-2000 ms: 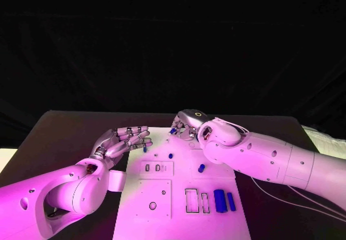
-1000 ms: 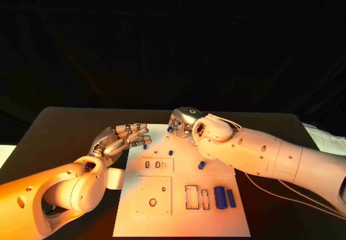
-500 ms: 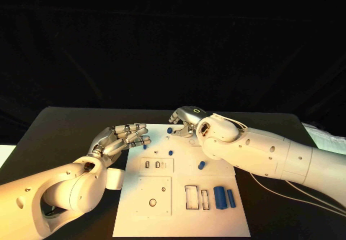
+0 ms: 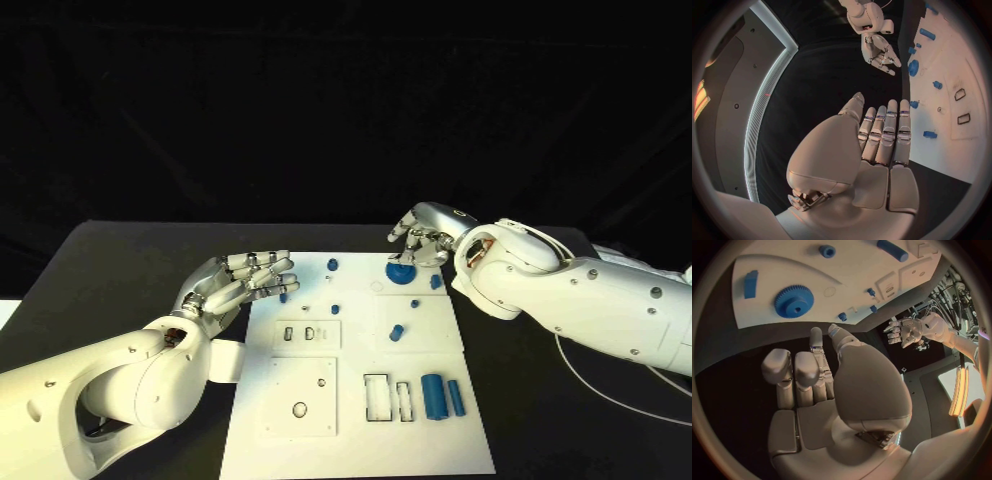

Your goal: Assemble the parts on the task board

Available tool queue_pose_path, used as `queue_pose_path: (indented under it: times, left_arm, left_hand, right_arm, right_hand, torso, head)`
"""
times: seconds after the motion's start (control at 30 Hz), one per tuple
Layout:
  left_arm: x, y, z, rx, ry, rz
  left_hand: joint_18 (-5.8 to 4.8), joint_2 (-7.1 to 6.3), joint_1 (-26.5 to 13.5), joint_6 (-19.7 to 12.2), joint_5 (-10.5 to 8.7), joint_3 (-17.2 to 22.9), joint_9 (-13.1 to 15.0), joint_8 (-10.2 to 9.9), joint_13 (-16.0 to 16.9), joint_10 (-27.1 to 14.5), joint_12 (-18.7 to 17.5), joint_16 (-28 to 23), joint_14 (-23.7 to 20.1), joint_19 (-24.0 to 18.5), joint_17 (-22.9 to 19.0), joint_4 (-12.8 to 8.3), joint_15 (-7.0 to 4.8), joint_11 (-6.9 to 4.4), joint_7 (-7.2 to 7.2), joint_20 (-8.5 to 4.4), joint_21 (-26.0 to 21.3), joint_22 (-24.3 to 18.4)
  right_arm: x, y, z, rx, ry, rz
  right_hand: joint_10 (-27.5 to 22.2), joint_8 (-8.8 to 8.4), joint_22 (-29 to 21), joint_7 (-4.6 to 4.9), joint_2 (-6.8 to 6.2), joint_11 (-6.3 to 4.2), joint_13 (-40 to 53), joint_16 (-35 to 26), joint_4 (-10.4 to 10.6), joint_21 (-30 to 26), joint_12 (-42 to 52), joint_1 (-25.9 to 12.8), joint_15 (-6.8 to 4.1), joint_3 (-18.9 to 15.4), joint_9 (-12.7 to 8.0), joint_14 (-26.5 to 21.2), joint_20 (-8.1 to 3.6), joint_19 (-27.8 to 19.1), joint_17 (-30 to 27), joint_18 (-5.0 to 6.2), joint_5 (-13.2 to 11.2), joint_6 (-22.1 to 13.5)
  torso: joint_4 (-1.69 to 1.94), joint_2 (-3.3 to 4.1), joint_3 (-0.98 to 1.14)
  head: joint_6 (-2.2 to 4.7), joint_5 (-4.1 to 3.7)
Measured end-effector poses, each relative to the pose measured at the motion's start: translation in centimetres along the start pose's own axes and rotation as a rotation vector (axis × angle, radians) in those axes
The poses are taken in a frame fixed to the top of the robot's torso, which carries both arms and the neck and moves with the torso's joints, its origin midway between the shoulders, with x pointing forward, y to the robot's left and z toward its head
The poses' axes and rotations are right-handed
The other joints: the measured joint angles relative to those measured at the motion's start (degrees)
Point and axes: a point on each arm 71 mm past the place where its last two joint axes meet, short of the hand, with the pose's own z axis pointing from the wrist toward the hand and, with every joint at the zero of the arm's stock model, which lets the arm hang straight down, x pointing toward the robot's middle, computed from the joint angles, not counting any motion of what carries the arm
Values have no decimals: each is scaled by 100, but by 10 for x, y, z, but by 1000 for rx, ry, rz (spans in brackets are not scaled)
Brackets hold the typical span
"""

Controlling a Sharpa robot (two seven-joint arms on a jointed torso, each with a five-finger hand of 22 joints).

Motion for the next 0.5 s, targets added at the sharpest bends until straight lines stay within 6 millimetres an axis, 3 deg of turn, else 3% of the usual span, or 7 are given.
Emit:
queue_pose_path:
  times: [0.1, 0.17, 0.23, 0.4, 0.5]
  left_arm:
    - [0, 0, 0, 0, 0, 0]
    - [0, 0, 0, 0, 0, -1]
    - [0, 0, 0, 0, 1, -1]
    - [2, 0, 0, 0, 5, -3]
    - [2, 0, 0, 0, 5, -3]
  left_hand:
    - [0, 0, 0, 0, 0, 0, 0, 0, 0, 0, 0, 0, 0, 0, 0, 0, 0, 0, 0, 0, 0, 0]
    - [-1, 0, 0, 0, 0, 0, 0, 0, 0, 0, 0, 0, 0, 0, 0, 0, 0, 0, 0, 0, 0, 0]
    - [0, 0, 0, 0, 0, 10, 0, 0, 0, 0, 0, 0, 11, 0, 1, -10, 12, 0, 0, 0, 0, 0]
    - [0, 0, 0, 0, 0, 16, 0, 0, 0, 0, 0, 0, 21, 0, 5, -16, 21, 0, 0, 0, 0, 0]
    - [0, 0, 1, 0, 0, 16, 0, 0, 0, 0, 0, 0, 21, 0, 5, -16, 21, 0, 0, 0, 0, 0]
  right_arm:
    - [-1, -12, -4, 38, 15, 21]
    - [0, -17, -5, 57, 25, 29]
    - [1, -21, -5, 72, 32, 31]
    - [5, -29, -4, 106, 58, 26]
    - [9, -30, -4, 117, 73, 21]
  right_hand:
    - [27, 0, 473, -47, -28, -47, 854, 679, 77, 308, 785, 4, 0, -446, 0, 0, -31, 203, 758, -67, 207, -47]
    - [-138, 0, 681, -56, -9, -16, 1773, 973, 143, 440, 1631, 23, 0, -703, 0, 0, -26, 260, 1092, -67, 275, -61]
    - [-342, 0, 904, -46, 64, 11, 2842, 1233, 249, 579, 2594, 96, 0, -992, 0, 0, -1, 335, 1386, -155, 292, -89]
    - [-373, 0, 1241, -46, 186, 19, 4344, 1603, 450, 771, 3948, 218, 0, -1280, 0, 0, 39, 450, 1861, -155, 292, -89]
    - [-350, 0, 1344, -28, 176, 42, 4757, 1715, 515, 821, 4316, 254, 13, -1345, 0, -14, 63, 499, 1922, -155, 292, -107]
  torso:
    - [-13, -3, 7]
    - [-20, -3, 14]
    - [-20, -3, 14]
    - [-16, -1, 14]
    - [-13, 1, 14]
  head:
    - [5, 0]
    - [12, -14]
    - [25, -36]
    - [35, -57]
    - [25, -57]
